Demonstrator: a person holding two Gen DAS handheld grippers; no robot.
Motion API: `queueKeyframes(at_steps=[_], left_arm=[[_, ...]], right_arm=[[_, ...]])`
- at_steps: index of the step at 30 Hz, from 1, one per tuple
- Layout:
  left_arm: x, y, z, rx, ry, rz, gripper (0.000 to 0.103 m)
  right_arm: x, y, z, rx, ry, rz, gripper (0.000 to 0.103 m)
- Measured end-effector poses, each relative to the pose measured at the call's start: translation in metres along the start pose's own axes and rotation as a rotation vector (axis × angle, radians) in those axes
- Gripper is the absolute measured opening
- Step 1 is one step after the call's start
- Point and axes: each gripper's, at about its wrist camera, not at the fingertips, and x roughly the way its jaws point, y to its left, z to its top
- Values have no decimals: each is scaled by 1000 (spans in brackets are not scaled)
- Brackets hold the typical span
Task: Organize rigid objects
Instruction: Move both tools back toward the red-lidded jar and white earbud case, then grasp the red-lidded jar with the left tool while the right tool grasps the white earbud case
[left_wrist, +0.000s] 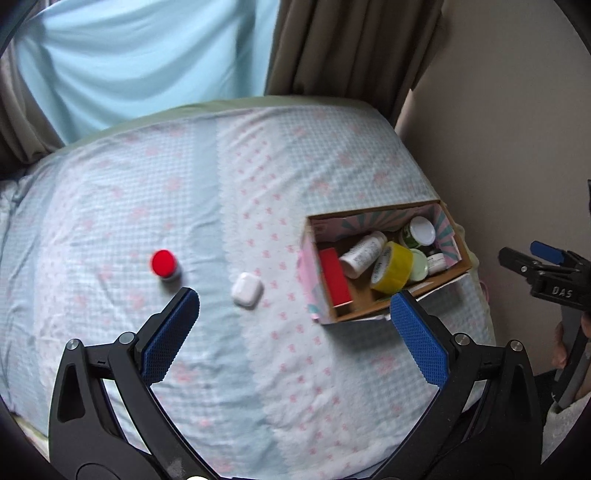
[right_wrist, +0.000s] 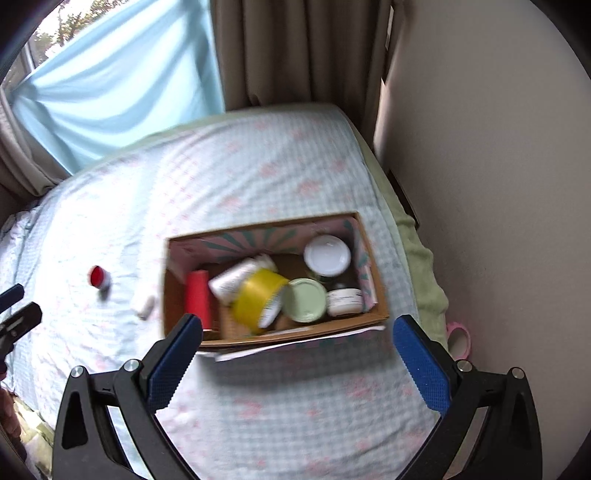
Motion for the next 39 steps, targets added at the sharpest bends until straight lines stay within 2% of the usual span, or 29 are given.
queueKeyframes(at_steps=[7, 12, 16, 21, 26, 33, 37, 39], left_arm=[[-44, 77, -16, 8, -60, 43, 103], [-59, 131, -21, 12, -79, 38, 103], [-53, 167, -24, 36, -76, 32, 103], [-9, 210, -28, 80, -13, 35, 103], [43, 233, -29, 133, 2, 54, 103], [121, 240, -27, 202, -1, 39, 103], [175, 240, -29, 227, 10, 34, 102], [199, 240, -30, 231, 7, 23, 102]], right_arm=[[-40, 87, -8, 6, -57, 53, 103], [-39, 146, -12, 32, -51, 70, 103], [-26, 184, -15, 81, -32, 39, 103], [-3, 216, -20, 145, -4, 16, 103], [36, 246, -27, 161, 41, 5, 103], [108, 267, -28, 216, 106, 14, 103], [158, 273, -28, 241, 130, -14, 102], [183, 275, -29, 255, 146, -23, 98]])
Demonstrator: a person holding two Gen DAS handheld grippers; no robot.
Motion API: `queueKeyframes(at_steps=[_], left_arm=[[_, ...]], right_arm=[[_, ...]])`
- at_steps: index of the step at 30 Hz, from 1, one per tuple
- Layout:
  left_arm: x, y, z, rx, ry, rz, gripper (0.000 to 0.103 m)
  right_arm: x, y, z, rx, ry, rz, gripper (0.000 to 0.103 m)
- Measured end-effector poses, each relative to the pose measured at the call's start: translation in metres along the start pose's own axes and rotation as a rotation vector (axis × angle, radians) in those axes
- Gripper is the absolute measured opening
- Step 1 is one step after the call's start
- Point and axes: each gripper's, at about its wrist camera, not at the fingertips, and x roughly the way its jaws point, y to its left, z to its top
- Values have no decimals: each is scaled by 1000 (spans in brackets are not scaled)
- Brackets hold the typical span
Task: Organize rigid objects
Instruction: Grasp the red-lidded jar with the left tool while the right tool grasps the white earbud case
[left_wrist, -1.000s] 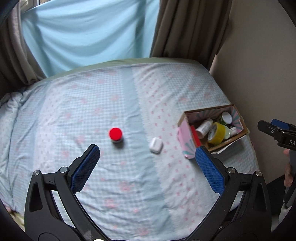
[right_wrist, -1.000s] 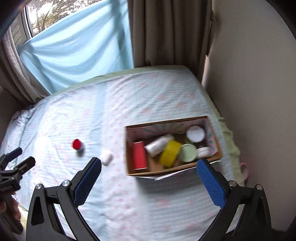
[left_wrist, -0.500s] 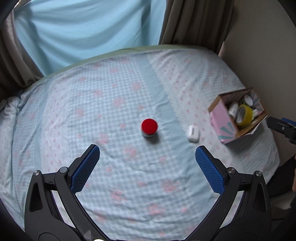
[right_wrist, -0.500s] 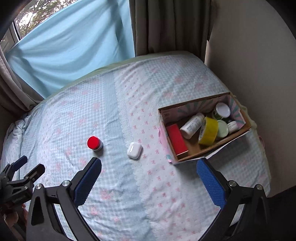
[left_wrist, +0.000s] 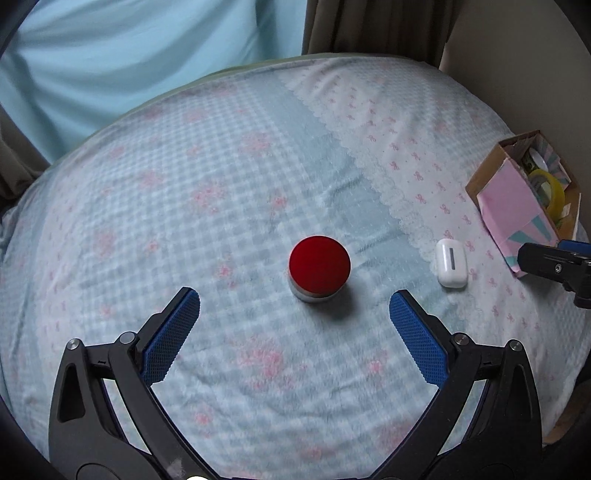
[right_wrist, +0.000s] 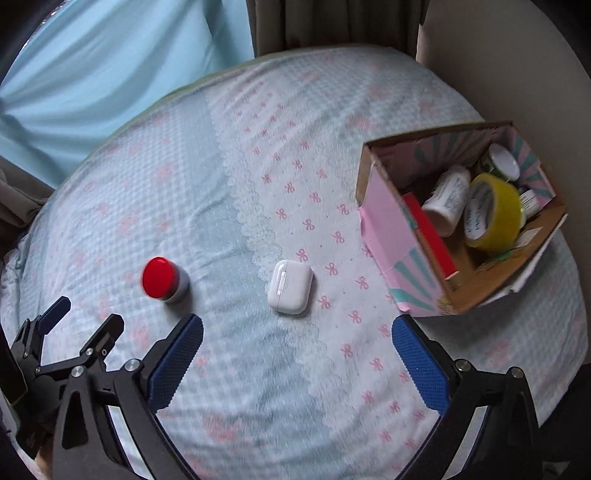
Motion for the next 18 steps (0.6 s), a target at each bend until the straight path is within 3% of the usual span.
queueKeyframes(at_steps=[7, 14, 16, 18], left_arm=[[67, -1, -6, -1, 15, -45, 92], [100, -12, -5, 24, 4, -70, 81], [105, -15, -5, 30, 17, -58, 69], [105, -16, -7, 41, 4, -48, 64]], right_arm=[[77, 3, -3, 57, 63, -39, 86], [111, 8, -1, 85, 74, -81, 71], [116, 11, 0, 80, 80, -94, 61], [116, 15, -1, 69, 72, -105, 55]])
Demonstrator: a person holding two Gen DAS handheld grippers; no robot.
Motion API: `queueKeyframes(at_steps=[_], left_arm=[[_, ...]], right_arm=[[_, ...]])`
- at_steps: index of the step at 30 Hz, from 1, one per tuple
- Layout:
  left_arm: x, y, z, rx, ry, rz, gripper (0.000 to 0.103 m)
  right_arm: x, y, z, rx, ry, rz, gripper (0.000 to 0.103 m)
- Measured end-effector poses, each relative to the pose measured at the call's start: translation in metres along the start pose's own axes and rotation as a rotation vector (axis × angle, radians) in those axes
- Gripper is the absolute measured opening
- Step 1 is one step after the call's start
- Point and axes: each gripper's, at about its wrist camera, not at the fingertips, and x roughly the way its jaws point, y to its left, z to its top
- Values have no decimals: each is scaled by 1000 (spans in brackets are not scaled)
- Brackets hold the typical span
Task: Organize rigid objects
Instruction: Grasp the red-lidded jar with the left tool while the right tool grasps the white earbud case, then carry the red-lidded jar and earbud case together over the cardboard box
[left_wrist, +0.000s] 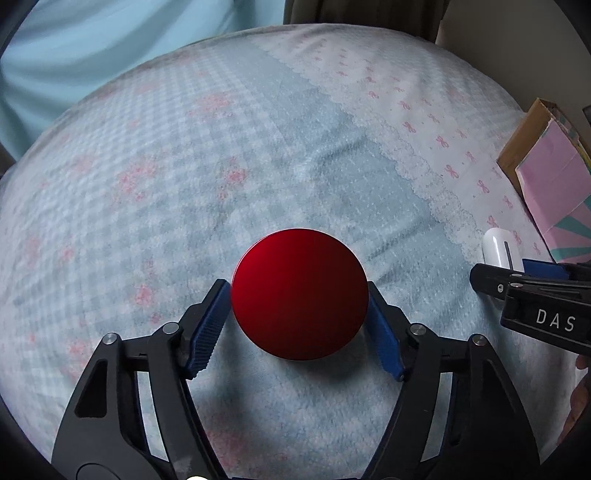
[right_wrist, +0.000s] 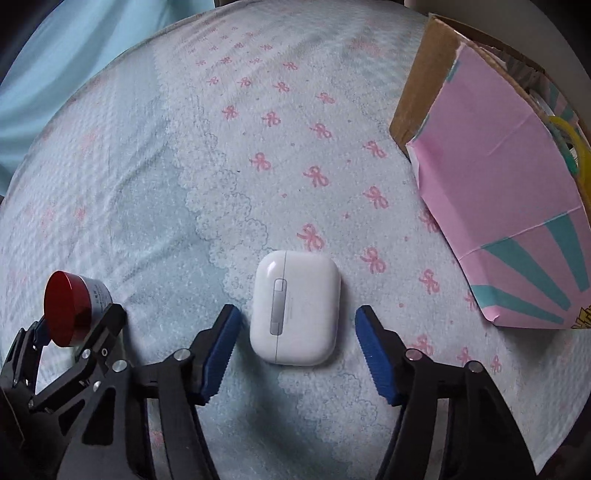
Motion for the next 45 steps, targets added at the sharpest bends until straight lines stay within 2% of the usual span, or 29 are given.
queueKeyframes(at_steps=[1, 2, 5, 13, 20, 25, 34, 40, 45], left_arm=[[-1, 0, 0, 3, -9, -2, 52], [-2, 0, 1, 6, -11, -4, 51], [-3, 0, 2, 8, -3, -6, 51], [-9, 3, 3, -21, 12, -16, 51], [-41, 6, 1, -66, -1, -12, 51], [-83, 11, 5, -109, -35, -6, 51], [-180, 3, 22, -159, -67, 18, 51], [-236, -28, 29, -189, -88, 3, 51], [-269, -75, 42, -199, -107, 8, 51]], right_arm=[[-1, 2, 0, -5, -1, 1, 52], [-1, 5, 1, -10, 0, -3, 49], [-2, 10, 3, 0, 5, 7, 41], [2, 10, 9, 10, 16, 24, 41], [-19, 4, 13, 1, 7, 65, 41], [-56, 2, 15, -32, -18, 110, 41], [-160, -24, 12, -94, -112, 177, 41], [-221, -62, 21, -101, -169, 215, 41], [-256, -114, 28, -131, -194, 242, 41]])
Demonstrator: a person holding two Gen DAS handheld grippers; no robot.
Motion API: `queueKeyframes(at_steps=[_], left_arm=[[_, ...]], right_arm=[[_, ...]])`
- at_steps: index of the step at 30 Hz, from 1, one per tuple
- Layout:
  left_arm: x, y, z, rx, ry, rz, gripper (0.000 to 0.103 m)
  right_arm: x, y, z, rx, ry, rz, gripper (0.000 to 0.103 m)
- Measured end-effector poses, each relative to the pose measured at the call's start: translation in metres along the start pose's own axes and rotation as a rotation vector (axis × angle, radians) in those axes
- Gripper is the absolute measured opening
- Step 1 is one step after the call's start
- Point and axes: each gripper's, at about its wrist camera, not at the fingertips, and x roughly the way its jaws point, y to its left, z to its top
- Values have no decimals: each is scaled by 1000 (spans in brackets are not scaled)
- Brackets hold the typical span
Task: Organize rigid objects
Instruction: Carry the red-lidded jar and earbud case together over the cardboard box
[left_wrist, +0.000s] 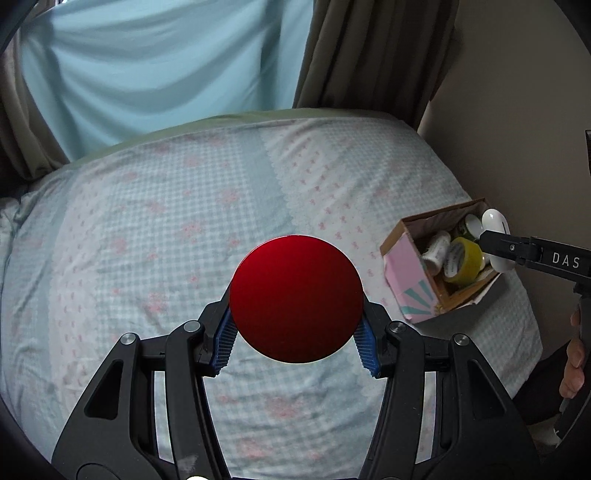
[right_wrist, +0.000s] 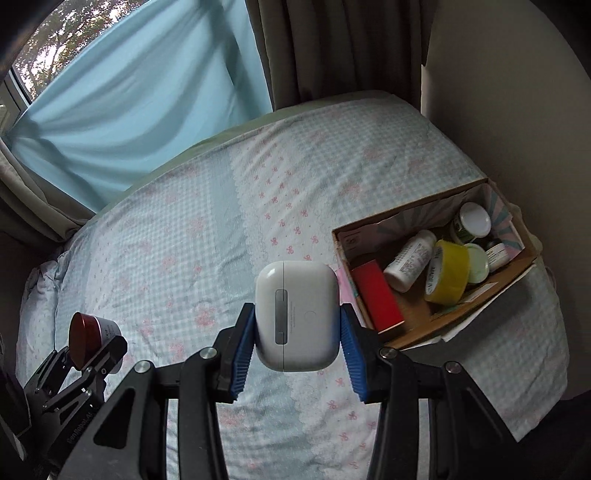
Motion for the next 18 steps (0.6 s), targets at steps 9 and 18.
queueKeyframes(at_steps=[9, 18], left_arm=[[-8, -105, 12, -58, 24, 7, 51], [29, -202, 25, -59, 75, 13, 51]], right_arm=[[-31, -107, 18, -104, 6, 27, 41], [-6, -195, 50, -239, 53, 0, 41]])
